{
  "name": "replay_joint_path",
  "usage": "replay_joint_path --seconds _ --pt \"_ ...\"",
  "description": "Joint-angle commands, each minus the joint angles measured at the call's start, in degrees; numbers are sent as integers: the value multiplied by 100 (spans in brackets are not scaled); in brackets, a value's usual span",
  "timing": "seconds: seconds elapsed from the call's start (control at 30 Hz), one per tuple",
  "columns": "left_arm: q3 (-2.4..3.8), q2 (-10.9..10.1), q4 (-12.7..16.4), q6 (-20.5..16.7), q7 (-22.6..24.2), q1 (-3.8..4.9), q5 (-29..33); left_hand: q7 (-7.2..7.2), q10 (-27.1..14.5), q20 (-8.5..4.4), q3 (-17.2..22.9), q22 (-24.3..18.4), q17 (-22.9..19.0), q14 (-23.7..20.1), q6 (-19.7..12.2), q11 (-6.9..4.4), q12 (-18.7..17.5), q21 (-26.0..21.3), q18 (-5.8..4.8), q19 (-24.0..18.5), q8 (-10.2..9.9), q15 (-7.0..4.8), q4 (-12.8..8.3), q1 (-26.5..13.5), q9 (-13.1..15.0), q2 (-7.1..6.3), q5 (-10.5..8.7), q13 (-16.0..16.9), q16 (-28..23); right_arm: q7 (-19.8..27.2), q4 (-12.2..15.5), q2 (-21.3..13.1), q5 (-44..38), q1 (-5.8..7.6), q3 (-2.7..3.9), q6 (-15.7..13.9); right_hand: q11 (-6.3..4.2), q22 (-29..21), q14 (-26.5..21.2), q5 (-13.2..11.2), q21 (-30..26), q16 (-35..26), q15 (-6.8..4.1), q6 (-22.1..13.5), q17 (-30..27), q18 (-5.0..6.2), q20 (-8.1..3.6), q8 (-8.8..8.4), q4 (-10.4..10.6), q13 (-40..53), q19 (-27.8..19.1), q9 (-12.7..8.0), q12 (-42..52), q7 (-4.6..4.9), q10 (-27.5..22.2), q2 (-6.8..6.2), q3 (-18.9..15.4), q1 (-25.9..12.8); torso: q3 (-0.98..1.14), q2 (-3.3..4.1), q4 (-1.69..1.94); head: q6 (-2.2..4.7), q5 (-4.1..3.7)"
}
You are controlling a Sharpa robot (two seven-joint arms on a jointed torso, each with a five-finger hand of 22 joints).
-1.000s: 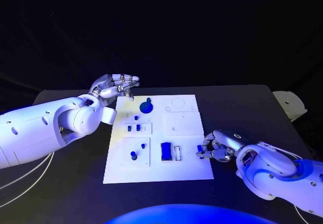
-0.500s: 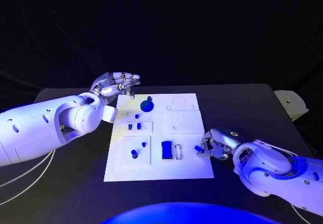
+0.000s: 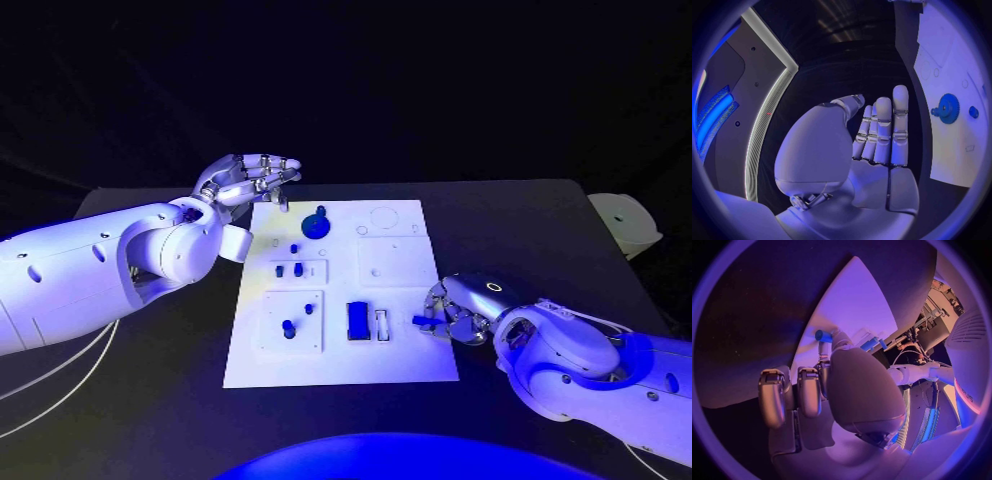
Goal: Assemble the parts on the task board
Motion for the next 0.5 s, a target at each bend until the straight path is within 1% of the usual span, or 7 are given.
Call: replay_joint_path --seconds 0.03,0.1,0.2,0.27,0.33,0.37,0.5 --pt "4 1 19 70 29 3 22 -10 -48 46 40 -6 -5 -44 -46 -6 32 -35 88 -12 23 9 -3 -66 -3 -10 11 8 19 -239 18 -30 82 -46 -44 67 -11 1506 463 184 25 -15 -25 13 828 -39 -15 46 -350 -389 599 41 29 -13 42 335 742 94 2 1 0 16 6" --pt "4 1 20 68 28 3 22 -10 -55 46 46 -7 -9 -45 -48 -7 42 -36 88 -12 27 9 -7 -70 -3 -8 12 9 22 -235 94 -43 229 -27 -40 -49 -5 1506 465 230 25 -12 -24 10 838 -39 -11 69 -351 -381 599 77 33 -11 52 257 1073 -105 -2 -6 1 14 7" --pt "4 2 21 65 27 3 22 -10 -55 46 46 -7 -9 -45 -48 -7 42 -36 88 -12 27 9 -7 -70 -3 -8 12 9 22 -227 186 -47 488 24 -35 -191 -6 1506 469 252 25 -7 -30 4 858 -39 -9 137 -395 -370 599 178 35 -5 67 -34 1868 -500 -6 -4 7 16 5" --pt "4 3 21 63 26 3 22 -11 -56 46 49 -7 -10 -45 -49 -7 44 -36 88 -12 29 9 -8 -69 -3 -5 13 10 23 -219 243 -26 704 61 -32 -283 -13 1506 470 249 25 -7 -20 -12 860 -39 -11 157 -428 -365 599 213 36 -4 72 -140 2092 -621 -6 -3 6 16 9" --pt "4 5 21 62 25 3 22 -11 -56 46 49 -7 -10 -45 -49 -7 44 -36 88 -12 29 9 -8 -69 -3 -5 13 10 23 -212 276 9 876 79 -31 -356 -13 1506 470 249 25 -7 -20 -12 860 -39 -11 157 -428 -365 599 213 36 -4 72 -140 2092 -621 -6 -3 6 14 13" --pt "4 6 21 62 25 3 22 -11 -56 46 49 -7 -10 -45 -49 -7 44 -36 88 -12 29 9 -8 -69 -3 -5 13 10 23 -207 287 30 950 85 -30 -388 -11 1506 470 237 25 -8 -19 -26 861 -39 -11 200 -512 -359 599 279 35 -2 78 -261 2433 -827 -4 -2 7 10 18" --pt "4 6 23 62 24 3 22 -11 -60 46 56 -7 -12 -46 -49 -7 48 -36 89 -11 31 8 -11 -67 -2 1 15 10 24 -182 300 150 1234 100 -29 -513 -8 1506 470 217 25 -9 -18 -31 862 -39 -11 214 -542 -357 599 302 34 1 79 -308 2530 -924 -1 2 0 12 16"
